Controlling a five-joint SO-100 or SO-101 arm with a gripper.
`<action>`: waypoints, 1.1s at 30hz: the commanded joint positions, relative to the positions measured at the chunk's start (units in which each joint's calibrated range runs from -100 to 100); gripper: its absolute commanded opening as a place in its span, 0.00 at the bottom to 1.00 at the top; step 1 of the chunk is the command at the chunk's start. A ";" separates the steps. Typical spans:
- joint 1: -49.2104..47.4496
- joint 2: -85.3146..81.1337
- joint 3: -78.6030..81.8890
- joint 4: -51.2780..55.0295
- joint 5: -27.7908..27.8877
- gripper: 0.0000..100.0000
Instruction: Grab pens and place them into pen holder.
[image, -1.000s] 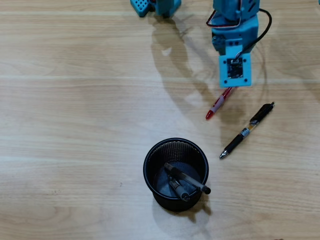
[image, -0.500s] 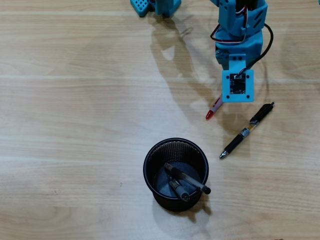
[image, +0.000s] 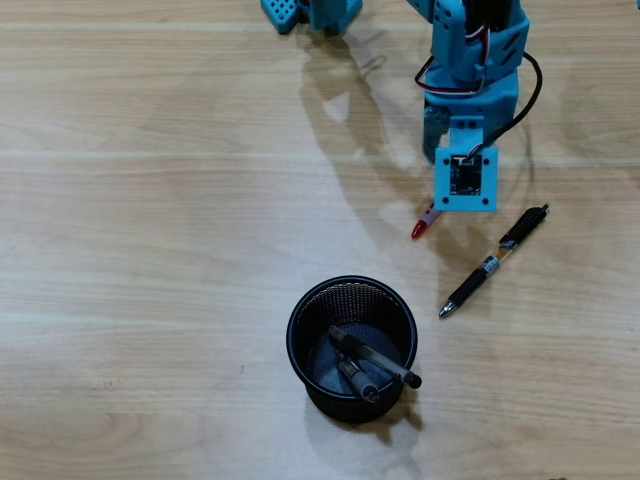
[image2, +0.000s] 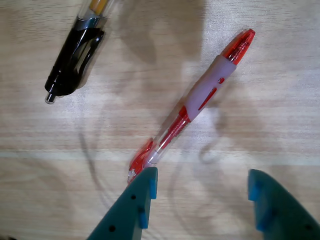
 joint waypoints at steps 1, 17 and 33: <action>0.78 -0.33 -1.94 -0.29 -0.44 0.23; 0.14 8.82 -2.03 -7.53 -0.49 0.23; -0.58 15.71 -1.94 -13.12 -3.03 0.23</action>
